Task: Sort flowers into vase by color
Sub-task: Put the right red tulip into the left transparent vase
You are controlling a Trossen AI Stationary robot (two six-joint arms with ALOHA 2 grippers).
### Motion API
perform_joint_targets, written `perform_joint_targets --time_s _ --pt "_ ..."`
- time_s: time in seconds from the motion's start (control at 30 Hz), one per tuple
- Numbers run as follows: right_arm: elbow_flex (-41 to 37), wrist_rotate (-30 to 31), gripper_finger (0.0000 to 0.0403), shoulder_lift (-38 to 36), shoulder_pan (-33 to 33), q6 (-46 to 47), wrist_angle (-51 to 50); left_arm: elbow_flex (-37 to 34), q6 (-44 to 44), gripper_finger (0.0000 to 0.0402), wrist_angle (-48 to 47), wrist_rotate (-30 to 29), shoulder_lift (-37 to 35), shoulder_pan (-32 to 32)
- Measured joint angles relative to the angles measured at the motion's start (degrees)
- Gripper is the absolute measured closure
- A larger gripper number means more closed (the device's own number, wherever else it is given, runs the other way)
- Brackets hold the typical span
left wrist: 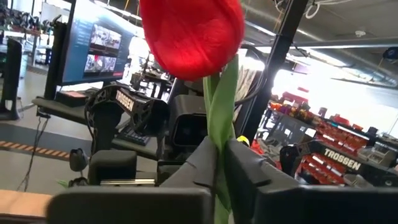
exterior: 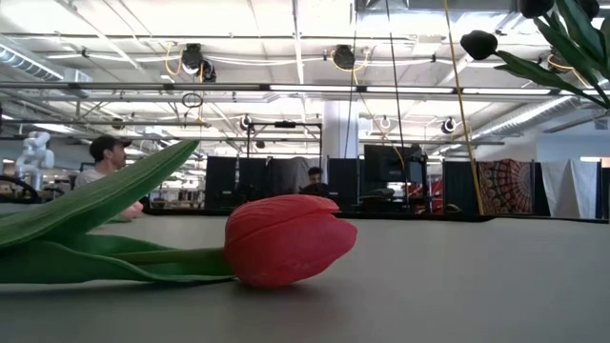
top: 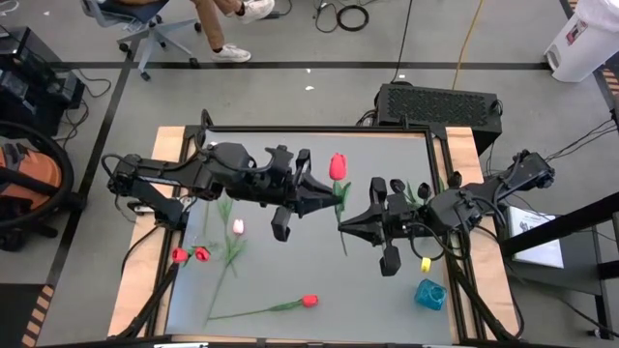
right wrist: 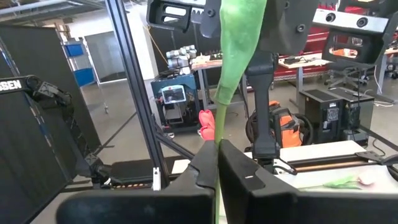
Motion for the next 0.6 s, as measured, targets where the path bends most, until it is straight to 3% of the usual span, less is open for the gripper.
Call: perform_joint_targets --time_s 0.07,0.6 --pt "0.0 0.0 0.0403 0.0 0.0 0.0 0.0 0.0 0.3 0.0391 -0.1 0.0 0.0 0.0" --pt "0.0 0.1 0.0403 0.0 0.0 0.5 0.0 0.0 2.0 0.0389 -3.6 0.0 -1.3 0.6"
